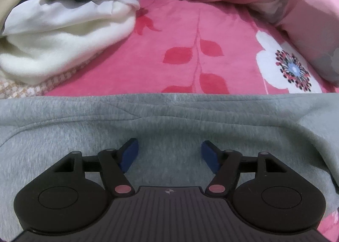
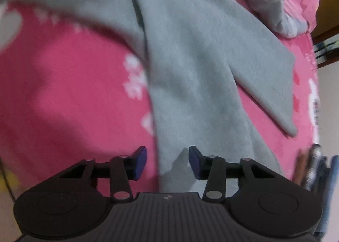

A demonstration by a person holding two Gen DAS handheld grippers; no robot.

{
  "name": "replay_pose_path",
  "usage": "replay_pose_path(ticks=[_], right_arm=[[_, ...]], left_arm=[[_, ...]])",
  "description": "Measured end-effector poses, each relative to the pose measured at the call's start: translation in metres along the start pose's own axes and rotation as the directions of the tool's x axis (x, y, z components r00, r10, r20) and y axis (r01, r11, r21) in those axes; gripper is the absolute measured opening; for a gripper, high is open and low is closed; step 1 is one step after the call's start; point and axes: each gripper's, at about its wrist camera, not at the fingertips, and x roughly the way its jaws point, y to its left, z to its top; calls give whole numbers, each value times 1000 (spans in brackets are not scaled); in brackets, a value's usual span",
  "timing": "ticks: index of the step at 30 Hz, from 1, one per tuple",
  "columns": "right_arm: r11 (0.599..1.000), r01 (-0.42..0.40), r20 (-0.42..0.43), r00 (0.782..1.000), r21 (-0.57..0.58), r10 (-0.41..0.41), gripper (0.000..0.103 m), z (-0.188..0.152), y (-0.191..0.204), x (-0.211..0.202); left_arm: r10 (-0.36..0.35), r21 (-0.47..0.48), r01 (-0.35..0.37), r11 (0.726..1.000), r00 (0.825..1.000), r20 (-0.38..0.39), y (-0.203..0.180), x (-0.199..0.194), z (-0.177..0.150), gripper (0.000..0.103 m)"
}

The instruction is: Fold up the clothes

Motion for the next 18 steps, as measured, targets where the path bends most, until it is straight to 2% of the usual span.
replay_pose_path(ticks=[3, 4, 11, 15, 18], right_arm=[[998, 67, -11, 998, -8, -68, 8, -6, -9, 5], [997, 82, -5, 997, -2, -82, 6, -5, -15, 3], [984, 175, 90, 980, 24, -177, 4, 12, -58, -28], [970, 242, 196, 952, -3, -236, 4, 32, -97, -40], [965, 262, 268, 931, -24, -246, 4, 54, -130, -38]], left_arm=[[11, -12, -11, 1000, 1000, -1, -1, 1, 1, 68], [14, -17, -14, 1000, 1000, -1, -2, 1, 1, 68], [42, -49, -42, 998, 999, -2, -5, 2, 8, 68], [62, -60, -62, 996, 998, -2, -7, 5, 14, 68], [91, -58, -91, 994, 996, -1, -11, 9, 18, 68]])
